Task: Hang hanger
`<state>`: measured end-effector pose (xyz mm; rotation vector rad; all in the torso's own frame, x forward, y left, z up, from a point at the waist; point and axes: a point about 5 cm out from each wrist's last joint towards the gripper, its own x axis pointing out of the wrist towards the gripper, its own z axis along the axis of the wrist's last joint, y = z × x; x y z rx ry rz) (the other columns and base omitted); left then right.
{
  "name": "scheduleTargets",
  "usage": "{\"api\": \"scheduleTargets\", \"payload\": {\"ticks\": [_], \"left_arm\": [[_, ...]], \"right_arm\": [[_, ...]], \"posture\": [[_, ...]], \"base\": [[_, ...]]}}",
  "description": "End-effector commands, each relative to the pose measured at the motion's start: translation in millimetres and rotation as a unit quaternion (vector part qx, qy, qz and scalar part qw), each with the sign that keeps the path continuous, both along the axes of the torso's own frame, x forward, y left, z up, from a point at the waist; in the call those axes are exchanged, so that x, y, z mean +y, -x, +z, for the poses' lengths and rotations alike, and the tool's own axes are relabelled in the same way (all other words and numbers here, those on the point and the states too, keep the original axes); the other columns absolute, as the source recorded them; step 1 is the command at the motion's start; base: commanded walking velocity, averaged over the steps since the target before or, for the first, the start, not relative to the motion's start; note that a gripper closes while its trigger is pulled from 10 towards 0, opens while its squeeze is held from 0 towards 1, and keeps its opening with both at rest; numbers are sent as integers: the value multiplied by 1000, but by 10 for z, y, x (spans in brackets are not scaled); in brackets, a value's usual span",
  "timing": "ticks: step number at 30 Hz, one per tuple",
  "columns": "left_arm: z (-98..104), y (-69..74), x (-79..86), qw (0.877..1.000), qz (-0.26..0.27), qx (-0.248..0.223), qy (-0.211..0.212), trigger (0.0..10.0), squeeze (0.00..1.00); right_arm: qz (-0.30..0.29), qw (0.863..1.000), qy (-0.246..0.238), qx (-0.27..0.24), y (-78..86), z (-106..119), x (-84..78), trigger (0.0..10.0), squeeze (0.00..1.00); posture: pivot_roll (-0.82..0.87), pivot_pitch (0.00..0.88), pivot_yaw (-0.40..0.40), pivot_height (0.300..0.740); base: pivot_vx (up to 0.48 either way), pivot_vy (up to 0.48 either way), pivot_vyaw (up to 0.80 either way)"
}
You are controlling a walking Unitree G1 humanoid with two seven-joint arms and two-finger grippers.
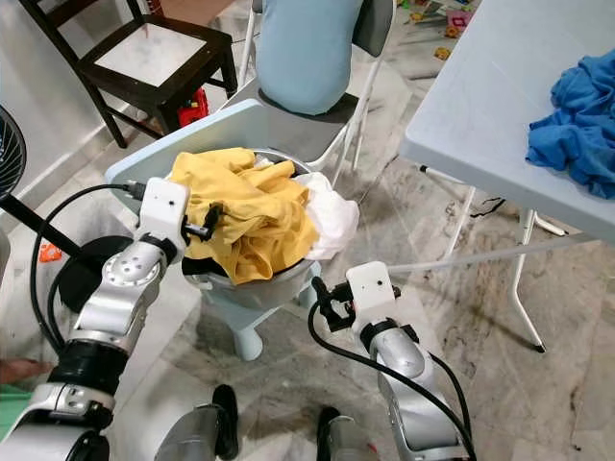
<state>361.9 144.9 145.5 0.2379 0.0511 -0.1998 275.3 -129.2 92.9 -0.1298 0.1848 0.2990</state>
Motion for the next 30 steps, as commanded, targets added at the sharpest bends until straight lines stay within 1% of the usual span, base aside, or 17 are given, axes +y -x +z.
{"api": "scheduleTargets", "payload": {"ticks": [1, 3, 4, 12, 19, 23, 30], "left_arm": [[-105, 13, -25, 1000, -11, 17, 6, 0, 0], [-127, 15, -36, 1000, -13, 21, 8, 0, 0], [-177, 19, -61, 999, -16, 32, 12, 0, 0], [-203, 15, -89, 999, -21, 45, 18, 0, 0], [-185, -2, -57, 999, -16, 41, 19, 0, 0], [-175, -8, -84, 999, -18, 41, 29, 0, 0], [-163, -20, -99, 999, -21, 39, 30, 0, 0]], "right_arm": [[-6, 1000, 6, 3, 37, -14, -35, 10000, 0], [-6, 1000, 6, 4, 37, -14, -35, 10000, 0], [-5, 1000, 6, 4, 39, -13, -35, 10000, 0], [-5, 1000, 6, 5, 40, -16, -35, 10000, 0], [-5, 1000, 5, 7, 40, -19, -29, 10000, 0], [-6, 1000, 4, 8, 40, -25, -29, 10000, 0], [-6, 1000, 3, 9, 39, -28, -29, 10000, 0]], "posture": [[-52, 283, -30, 740], [-52, 283, -30, 740], [-53, 286, -29, 740], [-53, 286, -29, 740], [-51, 288, -28, 740], [-52, 287, -27, 740], [-53, 287, -27, 740]], "base": [[0, 0, 0], [0, 0, 0], [0, 0, 0], [0, 0, 0], [0, 0, 0], [0, 0, 0], [0, 0, 0]]}}
